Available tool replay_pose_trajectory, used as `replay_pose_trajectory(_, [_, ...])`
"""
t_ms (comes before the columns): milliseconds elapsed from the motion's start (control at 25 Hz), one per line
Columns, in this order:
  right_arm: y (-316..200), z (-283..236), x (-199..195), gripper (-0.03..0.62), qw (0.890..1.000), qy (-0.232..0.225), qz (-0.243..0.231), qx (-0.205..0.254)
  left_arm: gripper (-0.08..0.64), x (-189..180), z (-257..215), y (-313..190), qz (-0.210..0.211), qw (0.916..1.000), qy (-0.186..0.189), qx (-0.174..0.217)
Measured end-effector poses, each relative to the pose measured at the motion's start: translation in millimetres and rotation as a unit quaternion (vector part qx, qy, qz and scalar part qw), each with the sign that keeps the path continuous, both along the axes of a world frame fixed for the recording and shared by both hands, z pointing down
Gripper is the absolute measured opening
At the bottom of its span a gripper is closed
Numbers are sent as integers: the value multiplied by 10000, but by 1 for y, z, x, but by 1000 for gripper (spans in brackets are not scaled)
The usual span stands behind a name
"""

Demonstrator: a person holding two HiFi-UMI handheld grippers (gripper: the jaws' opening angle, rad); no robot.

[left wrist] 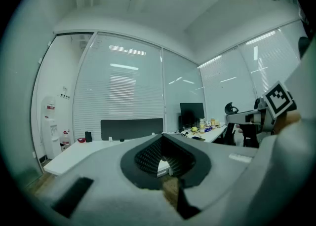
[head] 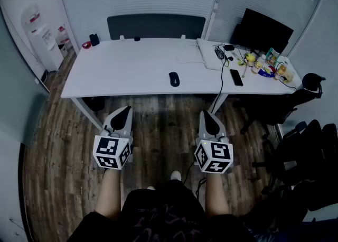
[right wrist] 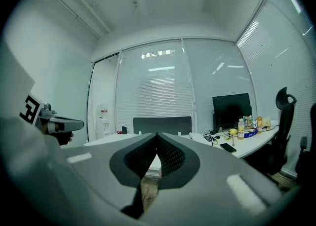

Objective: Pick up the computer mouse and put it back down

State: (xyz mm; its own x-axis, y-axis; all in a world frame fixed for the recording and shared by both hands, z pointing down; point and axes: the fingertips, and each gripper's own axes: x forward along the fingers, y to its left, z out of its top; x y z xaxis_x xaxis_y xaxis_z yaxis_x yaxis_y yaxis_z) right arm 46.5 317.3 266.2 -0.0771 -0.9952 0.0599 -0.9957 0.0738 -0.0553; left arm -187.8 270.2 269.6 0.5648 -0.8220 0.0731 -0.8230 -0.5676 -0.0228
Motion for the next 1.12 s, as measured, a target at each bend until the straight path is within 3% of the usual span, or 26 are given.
replay_pose_trajectory(1120, [4,2,-20,9,9999,88,142,-8,0,-22,7,0,126,9999,34,-47])
